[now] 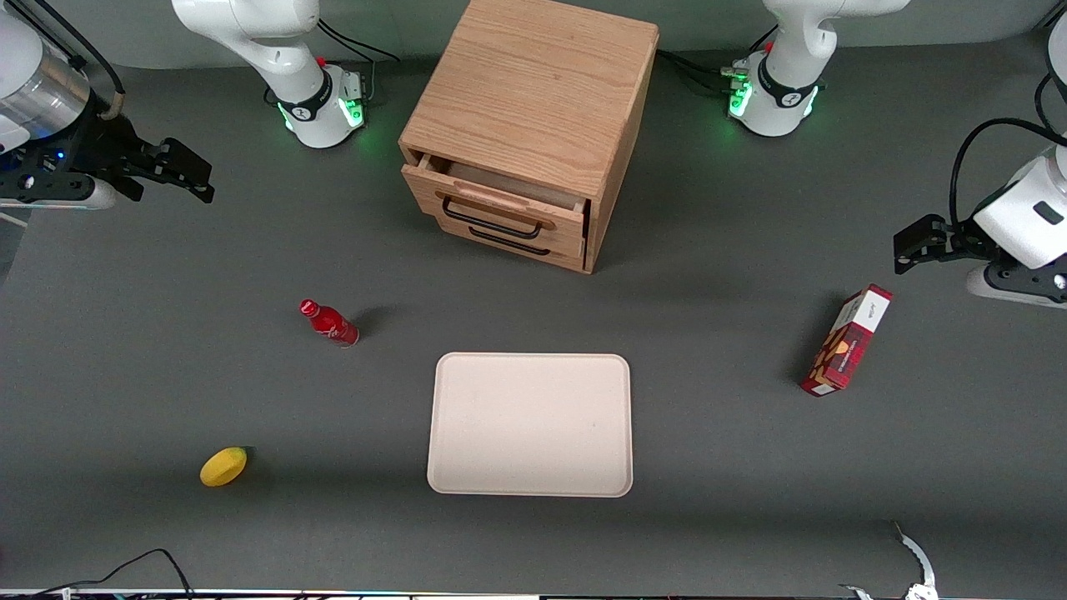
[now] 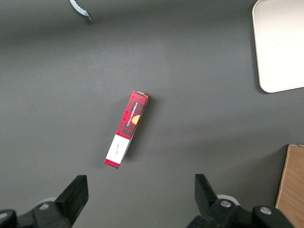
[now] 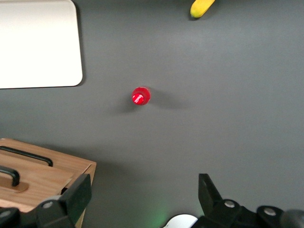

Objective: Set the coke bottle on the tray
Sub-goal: 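Move the right gripper down to the red Coca-Cola bottle and close it, then lift the bottle with the right gripper off the table, then carry the bottle to the cream tray and stand it upright on it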

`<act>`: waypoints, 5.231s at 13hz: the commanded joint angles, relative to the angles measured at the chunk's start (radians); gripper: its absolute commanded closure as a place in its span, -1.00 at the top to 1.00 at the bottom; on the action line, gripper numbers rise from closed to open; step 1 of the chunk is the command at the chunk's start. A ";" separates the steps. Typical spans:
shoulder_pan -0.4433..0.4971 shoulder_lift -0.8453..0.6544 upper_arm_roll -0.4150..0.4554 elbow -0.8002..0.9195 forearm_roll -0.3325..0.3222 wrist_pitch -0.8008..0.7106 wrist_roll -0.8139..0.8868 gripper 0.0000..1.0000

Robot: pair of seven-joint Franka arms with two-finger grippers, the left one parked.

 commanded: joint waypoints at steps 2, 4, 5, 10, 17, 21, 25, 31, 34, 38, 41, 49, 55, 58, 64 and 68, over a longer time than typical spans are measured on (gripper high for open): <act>0.005 0.023 -0.034 0.041 0.040 -0.038 -0.005 1.00; 0.008 0.050 -0.030 0.034 0.038 -0.044 -0.017 1.00; 0.006 0.069 -0.028 0.022 0.037 -0.023 -0.012 1.00; 0.011 0.122 -0.020 -0.341 0.027 0.496 -0.006 1.00; 0.043 0.221 0.010 -0.560 0.024 0.912 0.095 1.00; 0.040 0.225 0.010 -0.615 -0.014 0.982 0.095 0.94; 0.043 0.222 0.012 -0.621 -0.014 0.980 0.095 0.04; 0.044 0.209 0.021 -0.592 -0.019 0.927 0.094 -0.95; 0.043 0.192 0.026 -0.419 -0.019 0.684 0.094 -0.96; 0.049 0.234 0.027 -0.029 -0.017 0.286 0.095 -1.00; 0.092 0.404 0.030 0.380 -0.020 -0.039 0.136 -1.00; 0.256 0.828 0.104 0.750 -0.133 0.187 0.562 -1.00; 0.282 1.006 0.207 0.744 -0.413 0.393 0.787 -1.00; 0.294 1.044 0.208 0.741 -0.445 0.423 0.831 -1.00; 0.293 1.052 0.210 0.650 -0.508 0.535 0.890 -1.00; 0.281 1.043 0.225 0.650 -0.508 0.531 0.878 1.00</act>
